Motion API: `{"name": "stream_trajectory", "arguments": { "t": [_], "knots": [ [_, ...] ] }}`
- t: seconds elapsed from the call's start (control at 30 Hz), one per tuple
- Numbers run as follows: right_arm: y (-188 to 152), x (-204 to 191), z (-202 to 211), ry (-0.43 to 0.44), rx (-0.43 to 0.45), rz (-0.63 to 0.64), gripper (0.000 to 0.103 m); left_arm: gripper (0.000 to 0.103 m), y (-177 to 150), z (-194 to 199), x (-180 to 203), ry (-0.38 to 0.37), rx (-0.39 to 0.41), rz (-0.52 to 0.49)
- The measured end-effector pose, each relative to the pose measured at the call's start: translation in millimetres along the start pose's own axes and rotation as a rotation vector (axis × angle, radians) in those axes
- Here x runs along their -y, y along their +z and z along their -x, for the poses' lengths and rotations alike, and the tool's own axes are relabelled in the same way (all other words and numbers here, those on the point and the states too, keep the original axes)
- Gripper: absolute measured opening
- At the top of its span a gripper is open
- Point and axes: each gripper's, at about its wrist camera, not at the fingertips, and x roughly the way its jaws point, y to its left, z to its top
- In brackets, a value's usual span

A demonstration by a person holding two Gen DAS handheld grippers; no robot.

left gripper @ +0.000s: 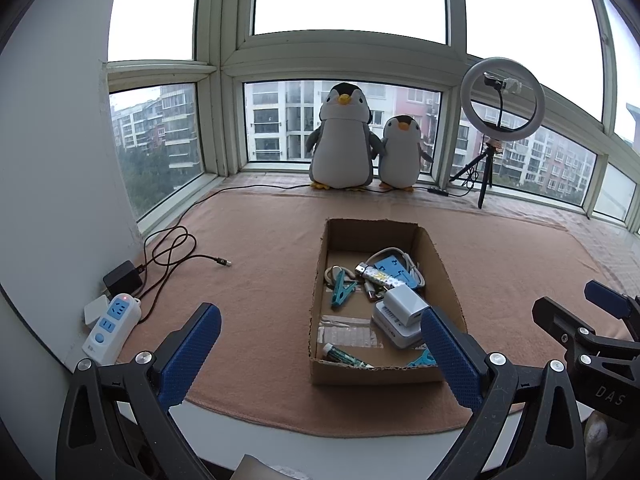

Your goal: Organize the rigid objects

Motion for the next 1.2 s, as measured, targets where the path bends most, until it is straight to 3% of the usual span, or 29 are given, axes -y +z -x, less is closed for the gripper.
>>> {"name": "stream_trajectory", "arguments": {
  "t": [1.2],
  "knots": [
    [-2.0, -1.0, -2.6, 0.006, -0.010, 0.010, 0.093, 0.102, 0.0, -3.0, 0.7, -0.006, -0.009, 0.001]
  ]
}}
